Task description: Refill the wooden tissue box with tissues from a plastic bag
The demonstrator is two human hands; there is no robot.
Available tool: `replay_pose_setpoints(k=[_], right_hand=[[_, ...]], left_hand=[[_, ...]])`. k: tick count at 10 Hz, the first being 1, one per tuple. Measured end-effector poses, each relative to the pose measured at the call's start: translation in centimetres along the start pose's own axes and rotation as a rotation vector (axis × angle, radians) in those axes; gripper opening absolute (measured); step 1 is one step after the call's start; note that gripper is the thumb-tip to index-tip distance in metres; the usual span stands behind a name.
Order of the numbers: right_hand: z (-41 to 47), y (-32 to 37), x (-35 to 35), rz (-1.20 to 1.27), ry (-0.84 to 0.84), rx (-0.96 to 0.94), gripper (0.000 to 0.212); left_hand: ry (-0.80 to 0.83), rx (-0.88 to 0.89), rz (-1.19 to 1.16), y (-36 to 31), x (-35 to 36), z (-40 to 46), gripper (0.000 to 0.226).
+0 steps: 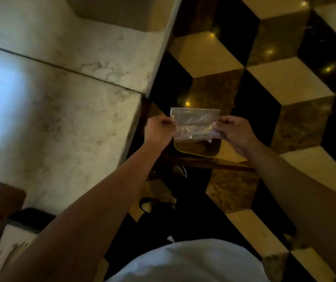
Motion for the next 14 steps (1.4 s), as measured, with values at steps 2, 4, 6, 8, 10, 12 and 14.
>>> replay_pose_setpoints(k=[2,4,6,8,10,12,14], right_hand=[[10.0,-9.3,-0.5,-0.179,-0.076,0.153,0.008],[21.1,-20.7,1.3,-0.219,-0.075,0.326,0.011],[29.2,-30.3,3.8,-0.287,-0.090,0.422,0.019],[34.4,-36.2,5.2,-0.270,-0.100,0.511,0.025],[35.1,-37.3,4.7,-0.337,-0.074,0.504,0.028],[31.3,-33.3,3.5,-0.437,-0.049,0.455,0.027],[23.8,-23.4,2.0,-0.585,0.019,0.333,0.035]], left_hand=[[0.044,-0.125,0.205,6.8,8.4,9.5,0.013],[0.087,-0.220,0.324,17.4,15.5,19.4,0.016],[0.188,-0.240,0.412,25.0,21.4,27.5,0.023],[0.188,-0.327,0.451,30.1,25.6,32.1,0.033],[0.208,-0.384,0.483,32.2,25.9,33.4,0.037],[0.256,-0.302,0.541,27.9,23.4,30.4,0.042],[0.271,-0.236,0.518,17.5,19.5,23.0,0.042]])
Point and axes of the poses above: each hand's wrist, its own z-axis towards the middle knuckle, its own x-axis out of the palm, y = z × x, the point moved 5 cm from there along z, towards the middle knuckle, and after that the axes turned 5 degrees about -z, right-handed, at the moved point
